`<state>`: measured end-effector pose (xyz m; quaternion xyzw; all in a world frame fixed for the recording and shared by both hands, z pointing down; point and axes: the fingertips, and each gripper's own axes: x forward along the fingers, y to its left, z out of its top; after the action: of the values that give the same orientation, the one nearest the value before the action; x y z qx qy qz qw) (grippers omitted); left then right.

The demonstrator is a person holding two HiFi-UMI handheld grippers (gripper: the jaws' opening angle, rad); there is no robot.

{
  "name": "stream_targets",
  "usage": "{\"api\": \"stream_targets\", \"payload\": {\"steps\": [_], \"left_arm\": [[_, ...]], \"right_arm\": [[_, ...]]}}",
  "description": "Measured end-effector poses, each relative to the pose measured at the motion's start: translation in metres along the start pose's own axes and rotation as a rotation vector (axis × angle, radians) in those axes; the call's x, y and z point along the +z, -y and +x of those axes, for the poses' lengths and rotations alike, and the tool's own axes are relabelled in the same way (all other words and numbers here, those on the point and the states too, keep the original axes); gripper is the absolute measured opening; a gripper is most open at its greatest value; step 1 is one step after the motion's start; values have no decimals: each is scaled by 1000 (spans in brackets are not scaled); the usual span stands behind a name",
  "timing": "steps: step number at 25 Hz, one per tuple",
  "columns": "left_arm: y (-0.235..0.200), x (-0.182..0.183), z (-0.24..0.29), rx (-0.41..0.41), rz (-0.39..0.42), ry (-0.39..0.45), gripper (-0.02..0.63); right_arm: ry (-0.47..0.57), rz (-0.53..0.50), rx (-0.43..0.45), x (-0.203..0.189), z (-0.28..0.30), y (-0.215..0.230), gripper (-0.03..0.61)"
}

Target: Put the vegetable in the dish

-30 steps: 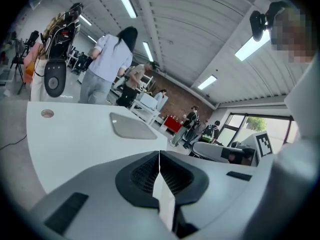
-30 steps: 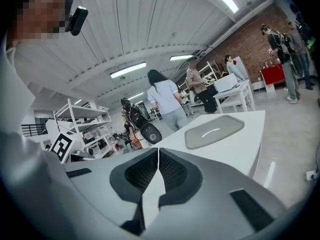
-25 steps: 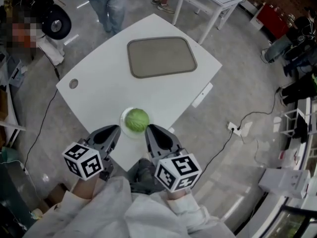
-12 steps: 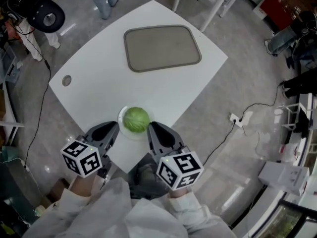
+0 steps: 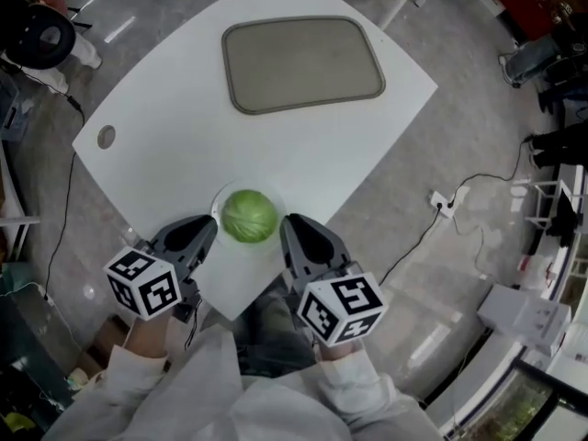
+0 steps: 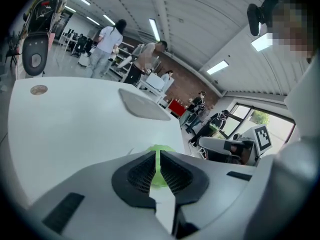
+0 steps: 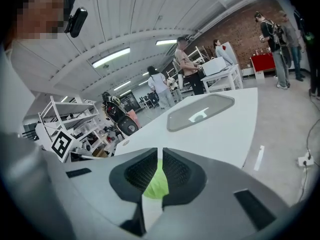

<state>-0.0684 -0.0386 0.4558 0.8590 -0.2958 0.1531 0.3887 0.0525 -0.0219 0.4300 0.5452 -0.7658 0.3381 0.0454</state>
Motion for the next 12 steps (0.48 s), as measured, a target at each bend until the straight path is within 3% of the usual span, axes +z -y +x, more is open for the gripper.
{"api": "stream_targets", "payload": {"steps": [8,12], "left_arm": [[-20,-7,12,39,-21,-30,15],[-21,-16,16,44,-36,-46,52]], "right_arm": [[-73,27,2,-25,15,0,22],[-91,38,4,-32,17,1,66]]}}
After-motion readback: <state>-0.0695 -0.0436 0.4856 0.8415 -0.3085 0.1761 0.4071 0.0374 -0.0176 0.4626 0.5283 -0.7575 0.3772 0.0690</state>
